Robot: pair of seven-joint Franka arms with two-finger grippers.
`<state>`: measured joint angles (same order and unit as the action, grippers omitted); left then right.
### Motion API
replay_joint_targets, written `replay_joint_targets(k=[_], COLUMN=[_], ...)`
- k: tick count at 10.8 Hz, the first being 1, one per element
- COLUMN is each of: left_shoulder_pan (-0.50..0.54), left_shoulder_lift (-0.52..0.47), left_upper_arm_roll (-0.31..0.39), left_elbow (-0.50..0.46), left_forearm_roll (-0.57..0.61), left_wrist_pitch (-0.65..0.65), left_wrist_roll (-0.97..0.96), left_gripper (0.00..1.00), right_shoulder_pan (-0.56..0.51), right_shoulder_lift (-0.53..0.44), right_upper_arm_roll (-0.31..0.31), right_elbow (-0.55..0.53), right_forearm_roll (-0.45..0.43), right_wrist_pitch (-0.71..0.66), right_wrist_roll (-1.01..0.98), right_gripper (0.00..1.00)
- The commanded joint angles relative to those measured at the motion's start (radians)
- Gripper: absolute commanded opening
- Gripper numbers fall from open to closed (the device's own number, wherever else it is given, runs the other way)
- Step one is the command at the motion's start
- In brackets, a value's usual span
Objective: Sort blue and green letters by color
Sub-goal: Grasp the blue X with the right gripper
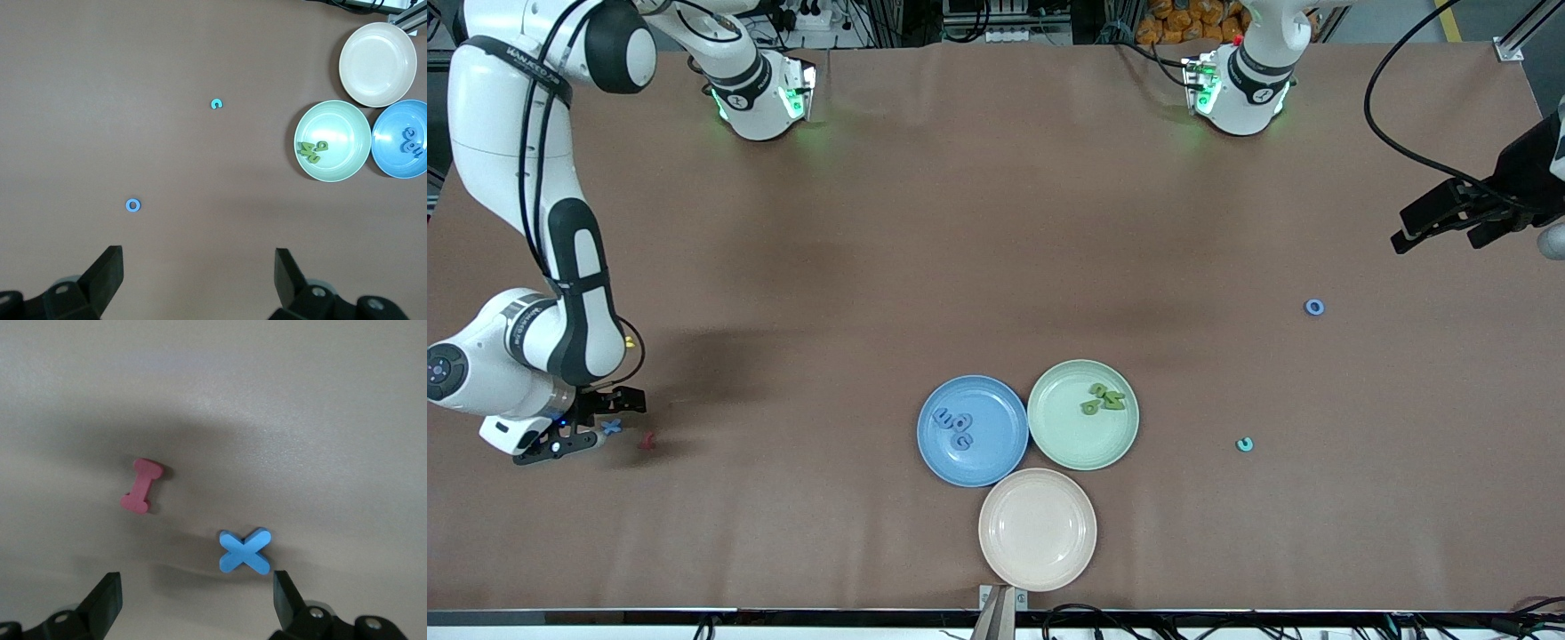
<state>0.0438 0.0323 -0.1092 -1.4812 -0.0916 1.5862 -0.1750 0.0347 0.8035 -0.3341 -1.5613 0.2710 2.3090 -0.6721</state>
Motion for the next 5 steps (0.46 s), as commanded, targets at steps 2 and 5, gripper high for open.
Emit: replay_joint_targets(k=[2, 5], left_shoulder_pan=[-0.035, -0.035], left_shoulder_lift=[-0.002, 0.006], left_upper_arm_roll=[0.019, 0.020], left_elbow=[-0.002, -0.001], left_forearm_roll=[0.004, 0.006], left_wrist_pitch=[-0.012, -0.011], left_wrist_roll=[0.025, 0.026], left_gripper=[1.00, 1.00], right_shoulder_pan=[-0.032, -0.038], right_shoulder_lift=[0.049, 0.071], right_upper_arm_roll=[0.010, 0.010], right_elbow=[0.075, 0.098], right_forearm_roll=[0.019, 0.069], right_wrist_pitch=[-0.010, -0.010], right_wrist_roll=[-0.043, -0.043], right_gripper=[1.00, 1.00])
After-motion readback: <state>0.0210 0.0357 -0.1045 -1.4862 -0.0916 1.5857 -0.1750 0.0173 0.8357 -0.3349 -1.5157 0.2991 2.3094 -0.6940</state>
